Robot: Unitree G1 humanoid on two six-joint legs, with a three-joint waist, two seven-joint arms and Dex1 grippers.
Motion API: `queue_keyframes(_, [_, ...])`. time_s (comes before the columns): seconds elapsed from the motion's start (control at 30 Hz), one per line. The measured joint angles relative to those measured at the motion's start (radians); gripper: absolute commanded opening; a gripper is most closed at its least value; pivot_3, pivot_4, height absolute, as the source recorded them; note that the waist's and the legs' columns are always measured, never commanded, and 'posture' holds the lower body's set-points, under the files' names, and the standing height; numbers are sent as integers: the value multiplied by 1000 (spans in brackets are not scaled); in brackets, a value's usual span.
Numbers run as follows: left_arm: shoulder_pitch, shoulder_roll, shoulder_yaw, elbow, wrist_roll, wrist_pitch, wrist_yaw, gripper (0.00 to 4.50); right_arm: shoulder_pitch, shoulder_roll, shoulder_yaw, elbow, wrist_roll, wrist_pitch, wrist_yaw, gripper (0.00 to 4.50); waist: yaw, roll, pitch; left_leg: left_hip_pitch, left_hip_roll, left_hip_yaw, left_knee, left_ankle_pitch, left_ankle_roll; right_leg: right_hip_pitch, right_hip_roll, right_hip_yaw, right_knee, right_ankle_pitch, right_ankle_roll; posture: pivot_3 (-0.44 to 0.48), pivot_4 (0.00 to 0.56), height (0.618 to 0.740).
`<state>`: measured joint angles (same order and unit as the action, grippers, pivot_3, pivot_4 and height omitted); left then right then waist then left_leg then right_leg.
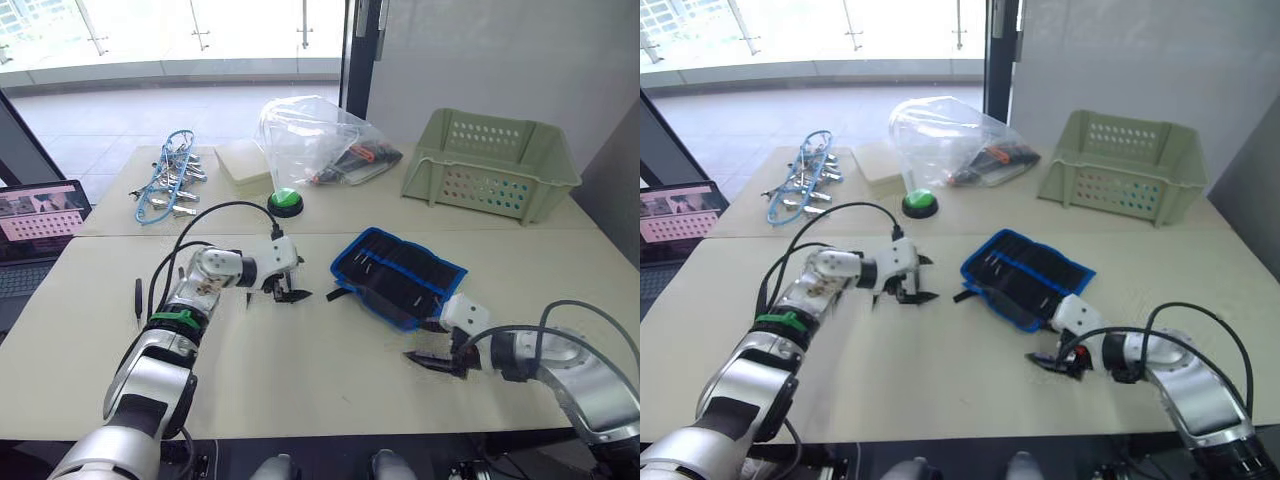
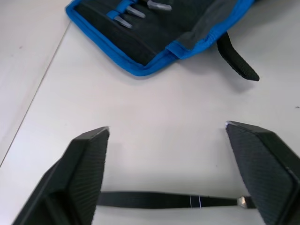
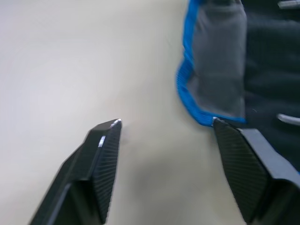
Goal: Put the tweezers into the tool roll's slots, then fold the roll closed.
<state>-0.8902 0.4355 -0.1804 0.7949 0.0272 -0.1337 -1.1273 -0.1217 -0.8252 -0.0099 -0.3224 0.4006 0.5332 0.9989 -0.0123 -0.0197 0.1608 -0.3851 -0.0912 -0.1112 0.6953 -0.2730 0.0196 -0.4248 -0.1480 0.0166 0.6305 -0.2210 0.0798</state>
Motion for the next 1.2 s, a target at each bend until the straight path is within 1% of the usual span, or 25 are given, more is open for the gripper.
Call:
queue_keyframes(0.03, [5, -4, 21, -29, -37, 33, -18, 4490, -16, 4, -24, -7, 44, 36, 2, 3409, 1, 0, 0, 0, 1, 0, 0, 0, 0, 0, 0, 0, 0, 0, 0, 0, 150, 740])
queue_keyframes(0.07, [8, -12, 40, -57, -70, 64, -30, 4500, -36, 13, -46, -7, 69, 58, -2, 3088, 1, 0, 0, 0, 1, 0, 0, 0, 0, 0, 0, 0, 0, 0, 0, 0, 150, 740])
queue_keyframes(0.1, [13, -24, 60, -95, -109, 111, -35, 4234, -65, 28, -62, -3, 91, 77, -17, 2759, 1, 0, 0, 0, 1, 0, 1, 0, 1, 0, 0, 0, 0, 0, 0, 0, 150, 740])
queue_keyframes(0.17, [24, -52, 76, -162, -148, 174, -28, 3652, -103, 72, -83, 9, 97, 84, -57, 2077, 2, 0, 0, 1, 0, 0, 0, 0, 1, 0, 0, 0, 0, 0, 0, 0, 150, 740])
queue_keyframes(0.27, [43, -102, 77, -232, -164, 258, 18, 2658, -140, 155, -74, 67, 76, 70, -133, 1060, 1, 0, 0, 0, 0, 0, 0, 0, -1, 0, 0, 1, 1, 0, 0, 0, 150, 740])
queue_keyframes(0.37, [48, -162, 73, -256, -164, 318, 98, 1734, -191, 236, -39, 150, 0, 31, -235, 89, 0, 0, 0, 0, 0, 0, 0, 1, -1, -1, 0, 1, 1, 1, 0, 0, 150, 740])
queue_keyframes(0.43, [45, -209, 57, -256, -148, 342, 157, 1001, -224, 281, 1, 208, -56, -4, -285, 0, 0, 0, 0, 0, 0, 0, 0, 1, -1, -2, 0, 1, 1, 1, 0, 0, 150, 740])
queue_keyframes(0.53, [44, -238, 24, -238, -118, 355, 212, 22, -239, 315, 41, 266, -106, -48, -306, 0, -1, 0, 0, 0, 0, 1, 0, 1, -1, -2, 0, 1, 2, 1, 0, 0, 150, 740])
queue_keyframes(0.63, [43, -253, -10, -209, -78, 355, 249, 22, -239, 323, 69, 309, -142, -72, -304, 0, 0, 0, 0, 0, -1, 1, 0, 1, -1, -2, 0, 1, 1, 1, 0, 0, 150, 740])
queue_keyframes(0.73, [43, -270, -26, -192, -63, 361, 264, 22, -205, 329, 103, 301, -151, -88, -284, 0, 0, 0, 0, 0, 0, 0, 0, 1, -1, -2, 0, 1, 1, 1, 0, 0, 150, 740])
queue_keyframes(0.9, [43, -263, -64, -187, -32, 373, 250, 22, -145, 321, 150, 241, -169, -125, -251, 0, -1, 0, 0, 1, 0, 0, 0, 1, -1, -1, 0, 1, 0, 1, 0, 0, 150, 740])
queue_keyframes(1.03, [30, -267, -79, -143, -18, 370, 243, 22, -137, 302, 162, 233, -195, -155, -241, 0, -1, 0, 0, 1, -1, 1, 0, 1, -1, 0, 0, 1, 0, 1, 0, 0, 150, 740])
queue_keyframes(1.2, [21, -295, -79, -123, -14, 370, 245, 22, -136, 293, 165, 233, -214, -171, -236, 0, 1, 0, 0, 2, -1, 0, 0, 1, -1, 0, 0, 1, -1, 1, 0, 0, 150, 740])
